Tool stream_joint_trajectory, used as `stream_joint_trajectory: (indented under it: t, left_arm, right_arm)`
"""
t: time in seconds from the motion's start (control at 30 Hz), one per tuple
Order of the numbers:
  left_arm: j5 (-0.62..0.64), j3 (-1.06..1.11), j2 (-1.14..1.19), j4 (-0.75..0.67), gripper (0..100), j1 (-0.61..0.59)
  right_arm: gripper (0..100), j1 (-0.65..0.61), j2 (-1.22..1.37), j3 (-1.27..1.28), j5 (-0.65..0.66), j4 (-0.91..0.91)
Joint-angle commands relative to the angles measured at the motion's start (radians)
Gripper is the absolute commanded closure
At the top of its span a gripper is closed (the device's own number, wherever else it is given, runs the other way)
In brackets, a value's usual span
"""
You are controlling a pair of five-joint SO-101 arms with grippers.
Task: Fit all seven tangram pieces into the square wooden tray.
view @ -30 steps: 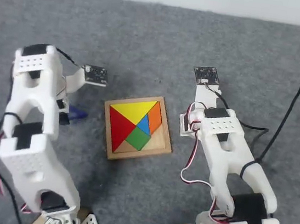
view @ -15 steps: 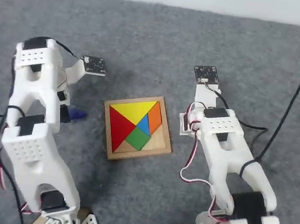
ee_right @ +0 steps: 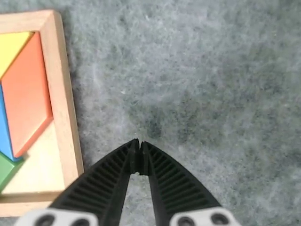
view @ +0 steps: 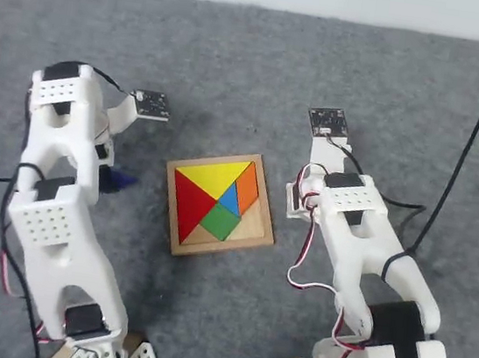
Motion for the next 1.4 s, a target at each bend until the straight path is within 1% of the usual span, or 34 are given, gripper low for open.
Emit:
stream_joint_trajectory:
  t: [0.0,0.4,0.57,0.63,0.77,1.0,1.37]
  left_arm:
    - [-0.008,-0.039,0.011,-0.014,81,-0.009]
    - [-0.008,-0.18,0.173,-0.003,81,-0.008]
    - [-0.011,-0.243,0.222,0.098,81,-0.008]
    - [-0.011,-0.26,0.23,0.112,82,-0.009]
    - [-0.014,-0.263,0.216,0.126,85,-0.009]
    - [-0.037,-0.26,0.152,0.17,85,-0.009]
    - [-0.037,-0.245,0.069,0.172,85,-0.032]
  right_arm:
    - [98.9,-0.008,-0.008,-0.008,0.017,-0.018]
    - [98.9,-0.008,-0.008,-0.008,0.017,-0.018]
    - [98.9,-0.008,-0.008,-0.008,0.018,-0.018]
    - [98.9,-0.008,-0.008,-0.008,0.018,-0.018]
    - [98.9,-0.008,-0.008,-0.008,0.018,-0.018]
    - [98.9,-0.008,-0.008,-0.008,0.018,-0.018]
    - [98.9,-0.008,-0.008,-0.008,0.018,-0.018]
